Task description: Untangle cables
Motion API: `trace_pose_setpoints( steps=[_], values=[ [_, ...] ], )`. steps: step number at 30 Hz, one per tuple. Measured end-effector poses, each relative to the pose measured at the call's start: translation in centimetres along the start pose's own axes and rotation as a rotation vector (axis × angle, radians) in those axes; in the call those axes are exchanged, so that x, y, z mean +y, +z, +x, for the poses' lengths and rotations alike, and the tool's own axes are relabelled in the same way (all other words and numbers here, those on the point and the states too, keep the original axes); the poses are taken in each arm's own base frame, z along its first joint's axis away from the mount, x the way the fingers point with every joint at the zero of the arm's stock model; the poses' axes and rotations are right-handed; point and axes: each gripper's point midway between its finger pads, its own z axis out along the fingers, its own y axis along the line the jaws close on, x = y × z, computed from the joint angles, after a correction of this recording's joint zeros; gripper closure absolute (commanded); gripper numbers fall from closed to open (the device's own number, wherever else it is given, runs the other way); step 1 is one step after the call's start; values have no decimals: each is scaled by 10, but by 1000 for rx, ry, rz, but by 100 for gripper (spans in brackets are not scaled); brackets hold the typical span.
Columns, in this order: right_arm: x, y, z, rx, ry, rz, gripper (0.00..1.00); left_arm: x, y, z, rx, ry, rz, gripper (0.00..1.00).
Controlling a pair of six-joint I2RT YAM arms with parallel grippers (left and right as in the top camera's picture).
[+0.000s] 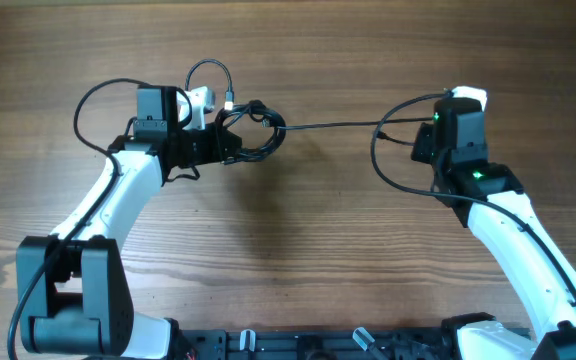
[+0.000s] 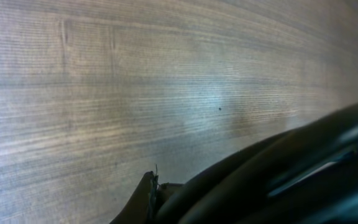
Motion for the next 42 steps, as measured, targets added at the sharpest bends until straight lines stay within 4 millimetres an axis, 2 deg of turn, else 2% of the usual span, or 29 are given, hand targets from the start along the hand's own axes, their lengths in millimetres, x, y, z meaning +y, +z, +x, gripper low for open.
trace_pose_setpoints(
  steps=[2,5,7,9,11,12,13,14,15,16,17,19,20,21,22,23,24,25,28,30,31,33,35,38,42],
  values=[
    [-2,0,4,15,-23,6,96,10,-5,0,3,-55,-9,95],
    [9,0,7,35,-32,-58,96,18,-12,-3,-7,-110,9,96],
    [21,-1,12,69,-25,-163,87,25,-17,-7,-21,-132,12,96],
    [34,-3,15,102,-29,-288,87,26,-21,-12,-40,-122,45,96],
    [45,-8,19,134,-25,-410,89,20,-30,-17,-58,-55,142,96],
    [51,-10,21,147,-28,-458,89,8,-35,-16,-55,13,225,94],
    [58,-13,25,164,-31,-510,87,-8,-40,-10,-44,88,329,92],
    [64,-16,27,177,-30,-550,79,-18,-43,-6,-41,140,389,90],
    [68,-18,28,184,-32,-578,62,-25,-47,-2,-38,181,439,86],
    [74,-22,29,188,-36,-618,54,-36,-52,2,-50,254,506,84],
    [78,-25,29,190,-36,-648,41,-40,-54,3,-59,289,531,76],
    [88,-32,24,170,-44,-723,35,-48,-54,5,-64,343,561,70],
    [98,-40,16,139,-48,-793,25,-53,-53,8,-61,369,575,67],
    [104,-45,10,113,-54,-836,21,-62,-49,13,-45,398,591,64],
    [112,-52,1,73,-64,-896,19,-67,-46,15,-41,423,598,61],
    [118,-59,-7,36,-74,-951,17,-72,-44,17,-38,446,603,54],
    [126,-71,-17,-10,-88,-1034,16,-75,-43,18,-32,455,609,42],
    [132,-80,-20,-26,-95,-1090,16,-76,-42,19,-30,467,609,39],
    [147,-107,-14,5,-108,-1252,17,-79,-40,21,-24,476,611,32],
    [162,-124,0,50,-144,-1331,16,-80,-40,22,-23,480,613,11],
    [166,-127,5,63,-158,-1341,16,-79,-39,22,-21,477,606,11],
    [170,-126,11,83,-167,-1323,16,-68,-32,17,-17,452,526,20],
    [168,-118,15,107,-154,-1282,16,-43,-19,7,-9,370,347,20],
    [166,-114,19,128,-144,-1256,16,-15,1,5,11,315,84,20],
    [163,-112,33,210,-119,-1234,16,6,12,1,-14,215,-187,32]
  ],
)
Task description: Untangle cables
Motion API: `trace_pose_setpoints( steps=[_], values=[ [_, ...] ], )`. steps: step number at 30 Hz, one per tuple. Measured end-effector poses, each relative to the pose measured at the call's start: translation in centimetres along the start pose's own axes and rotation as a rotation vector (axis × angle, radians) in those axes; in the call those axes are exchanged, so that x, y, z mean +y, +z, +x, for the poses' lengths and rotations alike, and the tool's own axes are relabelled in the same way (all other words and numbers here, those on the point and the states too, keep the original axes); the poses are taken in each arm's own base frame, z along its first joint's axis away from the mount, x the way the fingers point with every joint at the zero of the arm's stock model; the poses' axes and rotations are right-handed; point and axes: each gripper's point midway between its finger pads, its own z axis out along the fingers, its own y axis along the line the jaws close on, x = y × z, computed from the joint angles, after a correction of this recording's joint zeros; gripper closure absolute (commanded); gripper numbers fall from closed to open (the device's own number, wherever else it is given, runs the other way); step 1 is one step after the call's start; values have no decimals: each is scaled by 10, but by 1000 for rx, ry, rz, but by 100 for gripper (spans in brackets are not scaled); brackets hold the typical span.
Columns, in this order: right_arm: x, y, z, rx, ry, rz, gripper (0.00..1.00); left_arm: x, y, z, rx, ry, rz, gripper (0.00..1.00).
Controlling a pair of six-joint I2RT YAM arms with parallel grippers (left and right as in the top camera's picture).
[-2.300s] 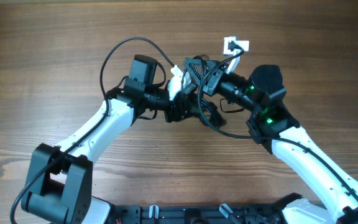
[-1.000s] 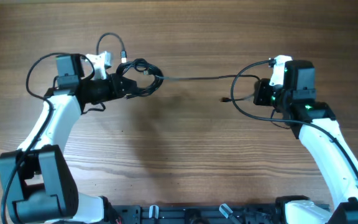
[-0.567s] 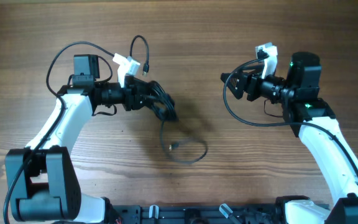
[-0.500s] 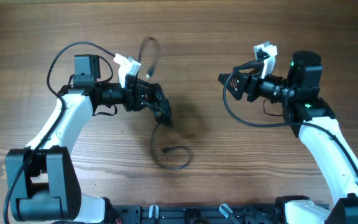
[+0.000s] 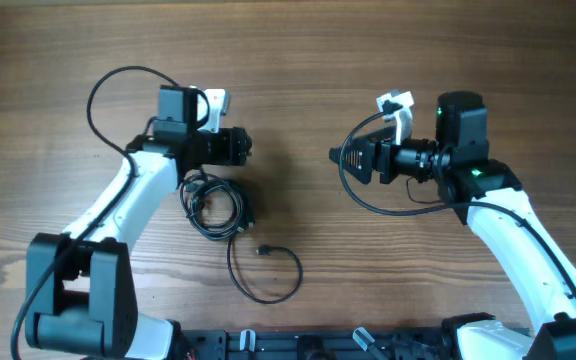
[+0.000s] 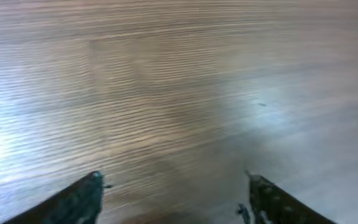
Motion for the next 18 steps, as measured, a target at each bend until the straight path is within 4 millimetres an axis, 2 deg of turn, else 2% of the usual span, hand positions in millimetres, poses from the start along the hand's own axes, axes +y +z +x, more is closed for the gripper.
trace_pose_setpoints(
  steps=[2,4,5,6,7,8,11,12,13,14,17,18],
  values=[
    [3,3,11,39,29,-4,16,12,-1,11,43,-88,-89,42],
    [8,8,19,70,38,-13,16,19,-13,28,142,-153,-157,54],
    [10,10,20,77,35,-19,16,19,-25,34,183,-223,-183,54],
    [14,13,23,87,28,-28,16,15,-34,27,168,-266,-189,56],
    [17,15,24,93,23,-30,16,12,-39,24,162,-307,-192,57],
    [16,16,25,95,20,-22,16,6,-41,31,187,-343,-200,57],
    [13,17,25,94,18,-2,15,-18,-25,49,229,-354,-194,57],
    [12,17,25,94,18,5,15,-19,-12,69,272,-392,-220,57],
    [12,17,25,95,19,6,15,-18,-6,77,286,-415,-232,58],
    [11,17,26,95,20,9,15,-16,0,82,292,-428,-241,63],
    [7,17,26,93,21,29,15,-12,22,97,305,-457,-260,96],
    [6,17,26,92,20,33,15,-13,27,95,294,-463,-256,96]
  ],
)
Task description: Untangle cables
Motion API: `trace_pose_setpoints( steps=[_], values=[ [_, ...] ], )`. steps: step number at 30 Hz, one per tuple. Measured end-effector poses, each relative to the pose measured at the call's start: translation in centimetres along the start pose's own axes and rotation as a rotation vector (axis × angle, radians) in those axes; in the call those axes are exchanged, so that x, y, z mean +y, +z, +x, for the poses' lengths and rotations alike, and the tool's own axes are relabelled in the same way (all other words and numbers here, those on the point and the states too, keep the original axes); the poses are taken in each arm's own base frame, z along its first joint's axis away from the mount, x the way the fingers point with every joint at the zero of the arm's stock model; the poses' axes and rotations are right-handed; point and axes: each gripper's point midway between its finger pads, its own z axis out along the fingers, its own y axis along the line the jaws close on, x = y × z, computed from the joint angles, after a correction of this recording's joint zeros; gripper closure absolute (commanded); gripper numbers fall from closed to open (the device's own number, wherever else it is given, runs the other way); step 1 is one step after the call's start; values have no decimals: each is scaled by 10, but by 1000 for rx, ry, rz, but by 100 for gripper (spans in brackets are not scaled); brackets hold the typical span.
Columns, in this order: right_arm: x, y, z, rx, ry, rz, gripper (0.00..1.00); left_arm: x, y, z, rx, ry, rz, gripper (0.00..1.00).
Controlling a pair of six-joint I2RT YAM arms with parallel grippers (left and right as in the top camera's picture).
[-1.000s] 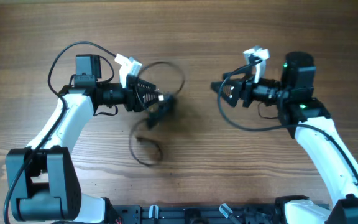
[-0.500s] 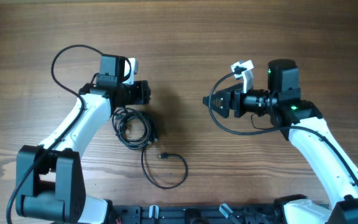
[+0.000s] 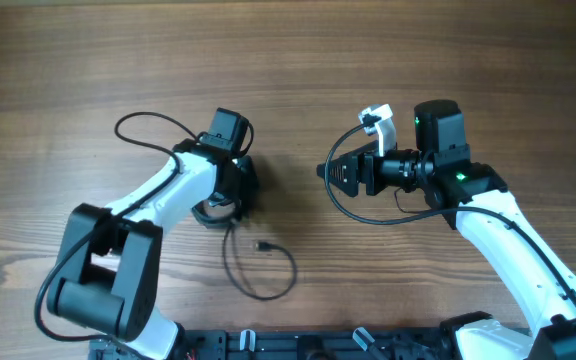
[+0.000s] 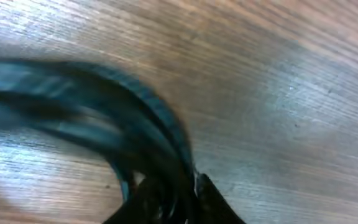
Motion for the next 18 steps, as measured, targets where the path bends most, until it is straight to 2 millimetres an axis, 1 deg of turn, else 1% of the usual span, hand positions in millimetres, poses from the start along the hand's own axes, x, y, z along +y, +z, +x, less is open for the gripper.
trace_pose_setpoints(
  steps=[2,5,6,7,9,10,11,12,13,14,15,16,18],
  values=[
    [-1,0,0,-1,0,5,16,-5,0,-7,-26,-5,22,96],
    [-1,0,0,-1,-1,5,16,-8,-3,-5,-12,-6,35,96],
    [-1,0,0,-2,-1,5,16,-13,-9,-4,-2,-5,57,96],
    [-1,0,-2,-7,2,4,16,-22,-21,-7,-7,-4,105,96],
    [0,0,-5,-20,23,1,16,-46,-63,-19,-64,3,246,96],
    [0,0,-7,-28,37,-1,16,-55,-90,-29,-106,3,325,96],
    [1,0,-9,-36,49,-4,15,-62,-122,-40,-163,1,413,96],
    [3,0,-11,-42,54,-15,15,-64,-145,-45,-193,-3,483,96],
    [6,0,-14,-49,47,-36,15,-64,-160,-46,-201,-6,534,96],
    [11,0,-16,-54,42,-64,15,-64,-181,-47,-206,-4,619,96],
    [15,0,-19,-65,36,-79,19,-69,-192,-47,-203,34,686,96],
    [18,-1,-25,-83,31,-94,23,-78,-206,-44,-197,115,786,96],
    [22,-1,-36,-118,57,-120,27,-82,-221,-36,-183,240,897,96]
  ],
)
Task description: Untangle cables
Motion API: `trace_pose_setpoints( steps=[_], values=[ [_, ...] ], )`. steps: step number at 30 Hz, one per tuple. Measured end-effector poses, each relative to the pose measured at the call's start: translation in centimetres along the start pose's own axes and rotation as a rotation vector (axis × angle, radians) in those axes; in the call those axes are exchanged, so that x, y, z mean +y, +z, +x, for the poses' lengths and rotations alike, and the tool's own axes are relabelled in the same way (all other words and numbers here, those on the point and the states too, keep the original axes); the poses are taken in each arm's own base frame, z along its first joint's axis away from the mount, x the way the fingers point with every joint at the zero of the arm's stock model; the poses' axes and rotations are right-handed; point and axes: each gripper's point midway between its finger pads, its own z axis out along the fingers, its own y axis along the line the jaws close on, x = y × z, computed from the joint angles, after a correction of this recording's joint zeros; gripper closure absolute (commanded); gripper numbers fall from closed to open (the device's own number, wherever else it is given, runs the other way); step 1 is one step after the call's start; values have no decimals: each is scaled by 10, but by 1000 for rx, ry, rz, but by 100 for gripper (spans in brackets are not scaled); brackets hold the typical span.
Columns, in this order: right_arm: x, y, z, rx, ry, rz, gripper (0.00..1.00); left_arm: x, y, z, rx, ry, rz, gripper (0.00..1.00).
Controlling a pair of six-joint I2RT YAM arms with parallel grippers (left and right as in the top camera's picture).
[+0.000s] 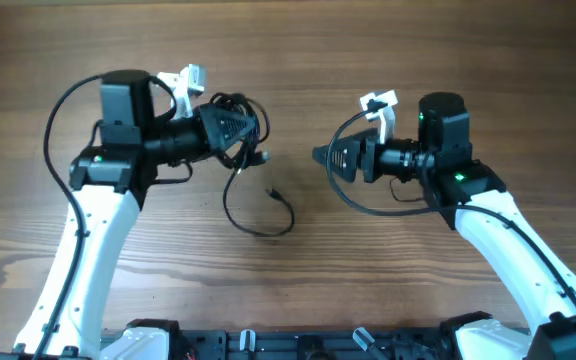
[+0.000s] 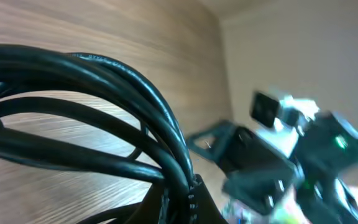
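A bundle of black cables (image 1: 236, 118) hangs above the wooden table, and my left gripper (image 1: 251, 135) is shut on it. In the left wrist view the looped strands (image 2: 104, 93) fill the frame and run down into the gripper (image 2: 179, 202). One loose tail (image 1: 253, 222) curls on the table below and ends in a small plug (image 1: 271, 192). My right gripper (image 1: 318, 154) points left toward the bundle, a short gap away. It holds nothing visible. Its jaws are seen edge-on, so their state is unclear. It also shows blurred in the left wrist view as the right gripper (image 2: 207, 142).
The wooden table (image 1: 298, 300) spans the whole view. Each arm carries its own black wiring loop, on the left arm (image 1: 63, 110) and the right arm (image 1: 353, 195). A dark base rail (image 1: 298, 345) runs along the near edge.
My left gripper was down on the coil lying on the table. Now it holds the bundle, raised and further back, with one tail trailing on the wood. The right arm barely moved.
First a cable ran taut between my two grippers, with the left one at the tangle. Then the cables lay loose on the table, the left gripper open and the right holding none. The left gripper was then down on the coil, and now holds it aloft.
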Motion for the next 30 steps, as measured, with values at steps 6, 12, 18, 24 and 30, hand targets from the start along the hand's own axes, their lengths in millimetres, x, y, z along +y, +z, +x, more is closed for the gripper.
trace_pose_setpoints(
  steps=[6,12,18,24,30],
  values=[
    [8,30,7,35,89,-69,29,-30,-8,15,75,211,204,96],
    [46,46,-4,-13,-14,-174,38,-24,-8,25,104,212,187,96],
    [35,47,-16,-75,41,-110,42,-35,-11,30,125,225,256,96],
    [41,58,-12,-83,65,-86,96,-36,-11,30,128,223,264,96],
    [-29,45,-9,-128,169,220,96,-18,-8,31,126,175,158,96]
  ],
)
